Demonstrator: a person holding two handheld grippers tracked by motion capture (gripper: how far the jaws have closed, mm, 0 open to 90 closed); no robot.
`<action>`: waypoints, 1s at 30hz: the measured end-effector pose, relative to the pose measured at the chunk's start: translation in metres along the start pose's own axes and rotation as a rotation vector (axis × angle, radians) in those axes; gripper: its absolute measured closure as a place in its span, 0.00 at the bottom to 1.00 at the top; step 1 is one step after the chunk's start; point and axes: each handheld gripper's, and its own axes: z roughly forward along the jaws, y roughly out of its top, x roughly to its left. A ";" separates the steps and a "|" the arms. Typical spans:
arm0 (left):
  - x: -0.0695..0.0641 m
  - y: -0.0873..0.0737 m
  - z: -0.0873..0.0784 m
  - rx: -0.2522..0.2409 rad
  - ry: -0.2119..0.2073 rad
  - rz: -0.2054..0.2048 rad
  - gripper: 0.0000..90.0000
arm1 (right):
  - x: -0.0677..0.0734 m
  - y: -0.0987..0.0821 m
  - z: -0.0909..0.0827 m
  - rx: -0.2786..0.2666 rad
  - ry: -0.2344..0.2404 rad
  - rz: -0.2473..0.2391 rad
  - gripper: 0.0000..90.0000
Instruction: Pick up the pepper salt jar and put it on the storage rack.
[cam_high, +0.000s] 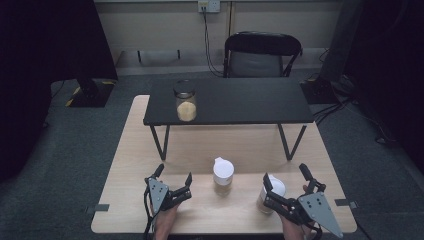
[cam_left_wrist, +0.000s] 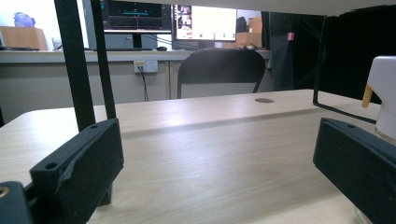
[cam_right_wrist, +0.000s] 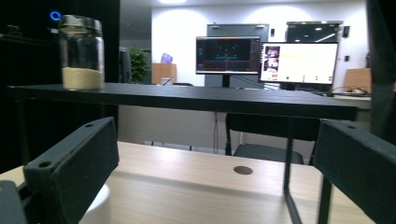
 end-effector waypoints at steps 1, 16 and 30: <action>0.000 0.000 0.000 0.000 0.000 0.000 0.01 | 0.002 0.000 0.001 0.001 0.006 -0.002 0.00; 0.000 0.000 0.000 0.000 0.002 0.000 0.02 | 0.036 0.011 0.011 -0.009 0.114 -0.004 0.00; 0.000 0.000 0.000 0.000 0.002 0.000 0.02 | 0.065 0.002 0.025 0.014 0.227 -0.008 0.00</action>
